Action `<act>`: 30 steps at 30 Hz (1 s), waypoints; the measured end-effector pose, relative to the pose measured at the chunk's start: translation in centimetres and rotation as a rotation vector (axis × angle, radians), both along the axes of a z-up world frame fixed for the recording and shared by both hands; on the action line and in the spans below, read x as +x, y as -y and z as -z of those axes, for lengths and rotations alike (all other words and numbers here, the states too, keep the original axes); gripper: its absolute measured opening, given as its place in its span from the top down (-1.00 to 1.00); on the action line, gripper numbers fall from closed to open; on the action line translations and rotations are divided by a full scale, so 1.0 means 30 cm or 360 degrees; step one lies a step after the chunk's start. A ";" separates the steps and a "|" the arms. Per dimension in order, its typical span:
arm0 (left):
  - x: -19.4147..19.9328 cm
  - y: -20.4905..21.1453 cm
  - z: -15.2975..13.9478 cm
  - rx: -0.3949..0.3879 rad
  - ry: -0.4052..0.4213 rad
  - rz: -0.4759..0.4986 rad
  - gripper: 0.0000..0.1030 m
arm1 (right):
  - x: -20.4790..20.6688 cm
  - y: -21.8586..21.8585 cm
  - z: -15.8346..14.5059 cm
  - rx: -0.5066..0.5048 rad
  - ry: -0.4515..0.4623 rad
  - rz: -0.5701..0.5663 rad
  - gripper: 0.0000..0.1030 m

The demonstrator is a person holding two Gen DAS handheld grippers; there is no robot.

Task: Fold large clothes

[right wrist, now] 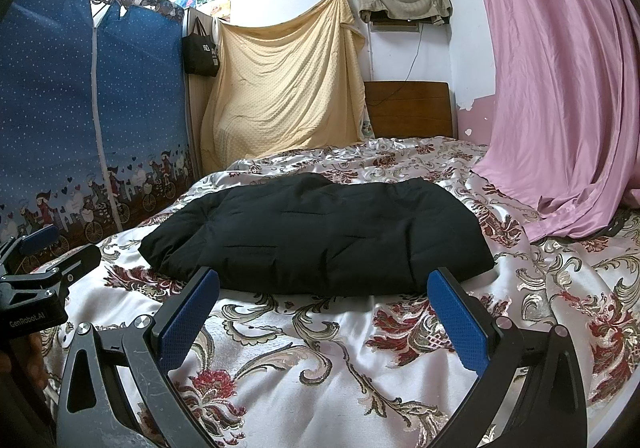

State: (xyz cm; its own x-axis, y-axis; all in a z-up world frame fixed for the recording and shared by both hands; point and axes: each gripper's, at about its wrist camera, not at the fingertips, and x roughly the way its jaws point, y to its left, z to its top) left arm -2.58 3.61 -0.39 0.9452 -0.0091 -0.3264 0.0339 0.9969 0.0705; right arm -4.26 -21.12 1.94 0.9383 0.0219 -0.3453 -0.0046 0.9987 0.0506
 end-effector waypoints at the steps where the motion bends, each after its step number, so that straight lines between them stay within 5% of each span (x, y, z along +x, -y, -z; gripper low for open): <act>1: 0.003 0.001 -0.001 0.0000 0.0000 0.0000 -1.00 | 0.000 0.000 0.001 -0.0001 0.0001 0.0001 -0.98; 30: 0.017 0.032 -0.004 -0.0041 0.0006 -0.0047 -1.00 | -0.001 -0.006 0.001 -0.0001 -0.0003 0.0000 -0.98</act>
State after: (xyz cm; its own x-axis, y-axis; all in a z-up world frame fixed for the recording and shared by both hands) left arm -2.07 2.65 -0.26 0.9464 0.0107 -0.3229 0.0041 0.9990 0.0448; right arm -4.30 -20.95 1.90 0.9377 0.0218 -0.3468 -0.0047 0.9987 0.0498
